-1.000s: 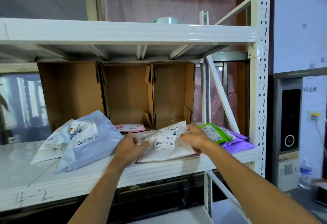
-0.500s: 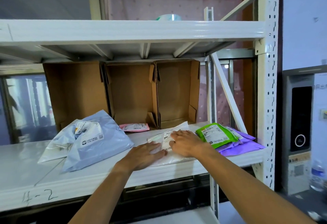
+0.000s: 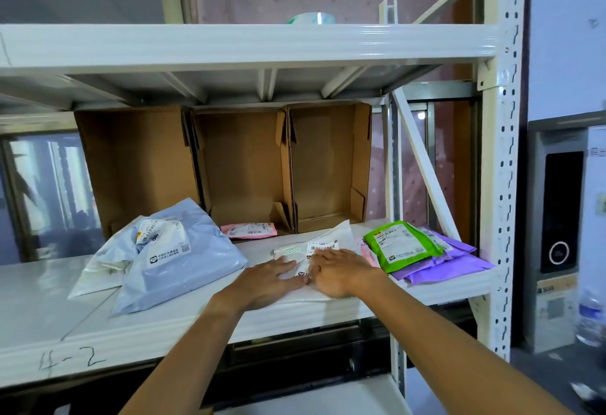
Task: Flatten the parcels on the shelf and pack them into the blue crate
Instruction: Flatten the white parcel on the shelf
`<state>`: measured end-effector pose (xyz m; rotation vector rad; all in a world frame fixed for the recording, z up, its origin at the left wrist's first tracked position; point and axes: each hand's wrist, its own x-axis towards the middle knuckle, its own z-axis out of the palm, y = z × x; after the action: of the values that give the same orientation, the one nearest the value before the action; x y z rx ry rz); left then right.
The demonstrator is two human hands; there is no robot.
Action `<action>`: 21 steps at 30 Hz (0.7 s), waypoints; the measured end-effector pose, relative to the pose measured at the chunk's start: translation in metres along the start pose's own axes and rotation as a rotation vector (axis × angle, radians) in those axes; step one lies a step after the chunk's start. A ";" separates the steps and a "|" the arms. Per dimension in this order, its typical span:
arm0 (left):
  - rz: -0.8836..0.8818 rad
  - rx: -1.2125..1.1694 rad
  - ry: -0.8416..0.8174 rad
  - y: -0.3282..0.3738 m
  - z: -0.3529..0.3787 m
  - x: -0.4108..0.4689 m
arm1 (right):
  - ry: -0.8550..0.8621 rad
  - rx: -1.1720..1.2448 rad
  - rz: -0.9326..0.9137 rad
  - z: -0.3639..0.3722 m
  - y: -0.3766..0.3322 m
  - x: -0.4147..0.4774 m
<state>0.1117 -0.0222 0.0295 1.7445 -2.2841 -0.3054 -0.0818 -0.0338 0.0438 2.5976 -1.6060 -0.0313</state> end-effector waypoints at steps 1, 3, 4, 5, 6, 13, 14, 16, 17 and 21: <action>0.000 -0.005 -0.014 0.000 -0.001 0.000 | -0.011 0.006 -0.001 -0.001 0.000 -0.002; -0.005 -0.030 -0.045 -0.001 -0.003 0.000 | -0.021 0.006 -0.003 -0.001 -0.002 -0.003; 0.002 -0.023 -0.049 0.000 -0.004 0.000 | -0.021 0.006 -0.006 -0.001 -0.002 -0.003; 0.020 0.014 -0.039 0.002 -0.005 0.001 | -0.018 0.006 -0.009 -0.001 -0.002 -0.002; 0.056 0.067 -0.023 0.006 -0.005 0.004 | -0.017 0.004 -0.008 0.001 -0.001 -0.001; 0.058 0.065 -0.061 0.026 0.006 0.016 | 0.011 0.065 0.022 0.006 0.001 0.003; 0.055 0.094 -0.025 0.028 0.004 0.018 | 0.033 0.076 0.020 0.007 0.001 0.003; 0.021 0.160 0.110 0.033 0.002 0.024 | 0.093 0.086 0.016 0.010 0.000 0.001; -0.007 0.181 0.194 0.037 0.002 0.028 | 0.127 0.096 0.021 0.012 0.000 0.000; -0.051 0.223 0.407 0.044 0.019 0.044 | 0.203 0.085 0.041 0.017 0.002 0.000</action>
<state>0.0544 -0.0524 0.0286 1.7707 -2.0397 0.2846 -0.0844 -0.0358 0.0270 2.5310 -1.6198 0.2999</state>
